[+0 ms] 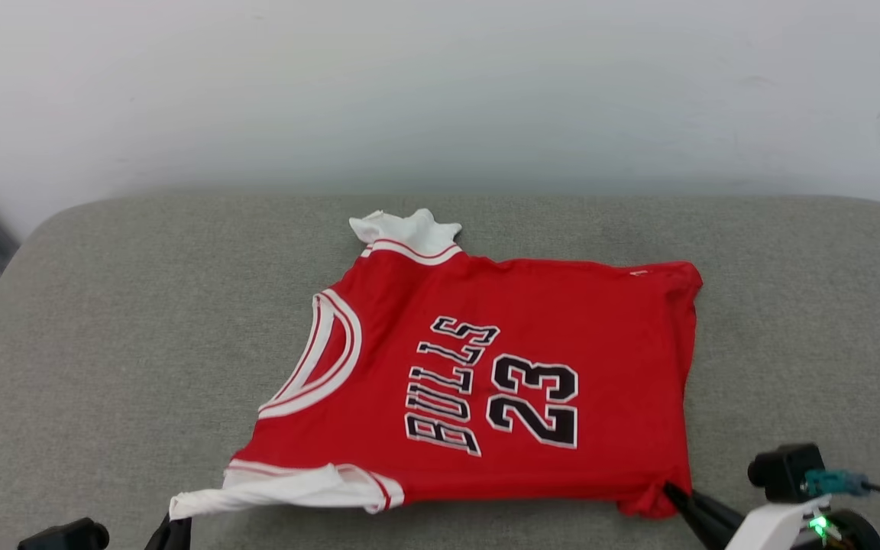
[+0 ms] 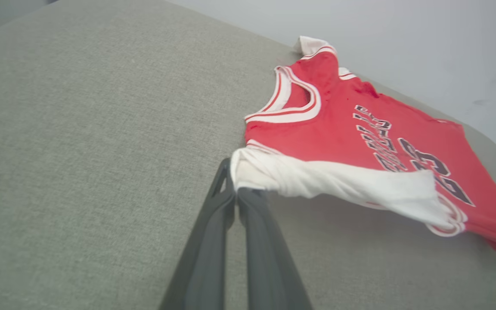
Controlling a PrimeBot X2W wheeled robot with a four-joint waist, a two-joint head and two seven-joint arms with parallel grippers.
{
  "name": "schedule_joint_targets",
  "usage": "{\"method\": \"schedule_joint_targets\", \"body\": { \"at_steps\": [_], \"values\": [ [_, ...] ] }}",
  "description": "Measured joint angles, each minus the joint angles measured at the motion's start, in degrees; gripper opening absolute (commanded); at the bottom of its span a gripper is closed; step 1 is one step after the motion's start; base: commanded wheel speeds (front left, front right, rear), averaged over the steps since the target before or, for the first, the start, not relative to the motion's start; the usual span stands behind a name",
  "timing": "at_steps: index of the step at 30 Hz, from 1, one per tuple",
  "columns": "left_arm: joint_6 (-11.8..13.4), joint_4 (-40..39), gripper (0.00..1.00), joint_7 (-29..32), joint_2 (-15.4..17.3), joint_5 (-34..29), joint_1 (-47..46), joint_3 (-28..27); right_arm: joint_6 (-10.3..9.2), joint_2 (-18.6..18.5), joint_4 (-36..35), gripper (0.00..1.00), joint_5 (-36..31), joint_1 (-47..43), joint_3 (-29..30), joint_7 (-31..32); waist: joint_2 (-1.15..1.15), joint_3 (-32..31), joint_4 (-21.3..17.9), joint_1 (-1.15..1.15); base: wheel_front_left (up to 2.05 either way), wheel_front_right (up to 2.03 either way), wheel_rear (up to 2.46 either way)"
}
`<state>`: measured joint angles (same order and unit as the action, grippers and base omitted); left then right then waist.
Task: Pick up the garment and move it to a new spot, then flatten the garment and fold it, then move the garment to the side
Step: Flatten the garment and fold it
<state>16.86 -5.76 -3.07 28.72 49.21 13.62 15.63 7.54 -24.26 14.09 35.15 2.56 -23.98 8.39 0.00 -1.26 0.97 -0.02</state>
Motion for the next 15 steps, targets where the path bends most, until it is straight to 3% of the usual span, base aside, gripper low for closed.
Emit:
{"method": "schedule_joint_targets", "body": {
  "at_steps": [4, 8, 15],
  "values": [
    [2.5, -6.2, 0.00, 2.4, 1.4, 0.3, 2.3, -0.5, 0.00, 1.9, -5.3, 0.00, -2.2, -5.5, 5.1, 4.1, 0.00, -0.1, 0.5, 0.00, 0.00, 0.00, 0.00],
    [2.8, -8.7, 0.00, 2.9, 1.8, -0.6, 0.7, -0.3, 0.00, 4.0, -9.1, 0.00, -4.3, -7.3, 8.9, 7.5, 0.00, 0.6, 0.6, 0.01, 0.00, 0.00, 0.00],
    [-1.6, -3.9, 0.00, 3.2, 0.5, -1.1, -10.8, 1.9, -0.01, 5.7, -8.9, 0.00, -6.0, -2.7, 11.2, 11.9, 0.00, 4.0, 0.3, 0.02, 0.00, 0.00, 0.00]
  ]
}}
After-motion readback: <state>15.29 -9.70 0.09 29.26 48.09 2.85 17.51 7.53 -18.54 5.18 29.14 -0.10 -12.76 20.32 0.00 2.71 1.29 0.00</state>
